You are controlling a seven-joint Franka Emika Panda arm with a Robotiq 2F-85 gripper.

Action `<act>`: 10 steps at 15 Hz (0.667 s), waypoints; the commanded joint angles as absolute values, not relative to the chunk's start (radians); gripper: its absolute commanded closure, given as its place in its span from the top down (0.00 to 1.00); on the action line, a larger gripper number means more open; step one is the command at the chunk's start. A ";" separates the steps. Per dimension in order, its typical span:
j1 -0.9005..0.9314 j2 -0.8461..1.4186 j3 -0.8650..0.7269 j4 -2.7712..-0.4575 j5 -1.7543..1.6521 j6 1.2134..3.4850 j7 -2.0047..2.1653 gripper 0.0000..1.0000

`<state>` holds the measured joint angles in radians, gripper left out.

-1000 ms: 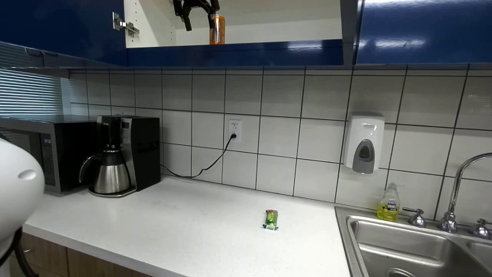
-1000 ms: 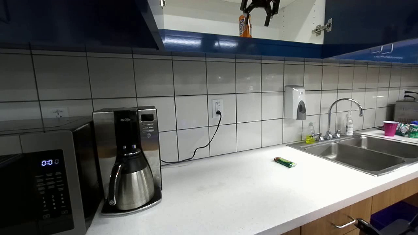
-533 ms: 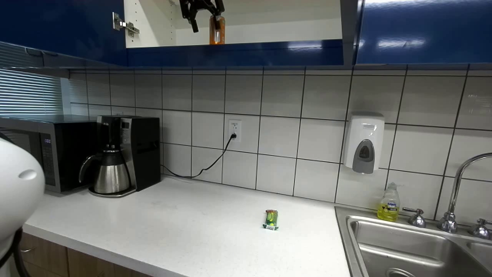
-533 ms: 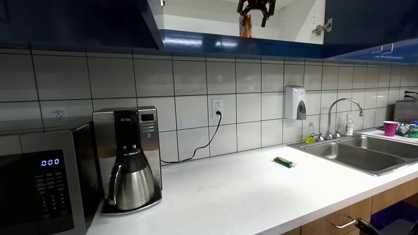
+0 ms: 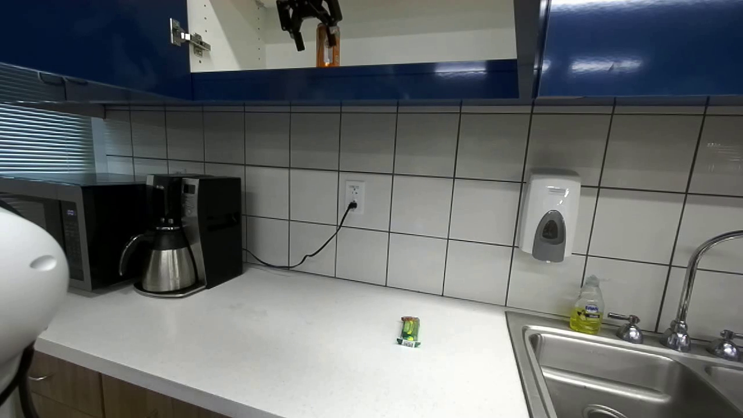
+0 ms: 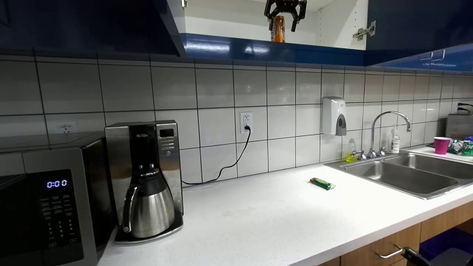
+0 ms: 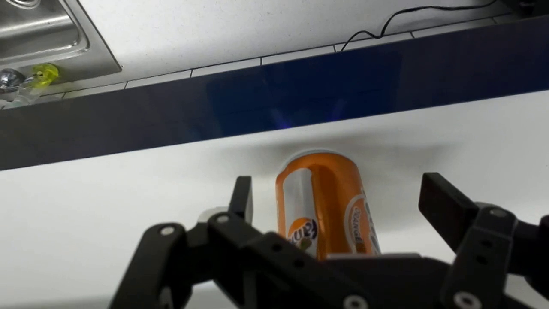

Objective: Pick up the can bottle from the shelf and put it on the table

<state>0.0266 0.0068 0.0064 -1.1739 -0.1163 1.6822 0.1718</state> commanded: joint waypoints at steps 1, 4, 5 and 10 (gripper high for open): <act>0.033 0.053 0.011 -1.106 -0.152 1.683 0.211 1.00; 0.035 0.074 0.010 -1.083 -0.160 1.690 0.217 1.00; 0.036 0.079 0.010 -1.076 -0.163 1.692 0.219 1.00; 0.036 0.105 0.009 -1.047 -0.168 1.711 0.224 1.00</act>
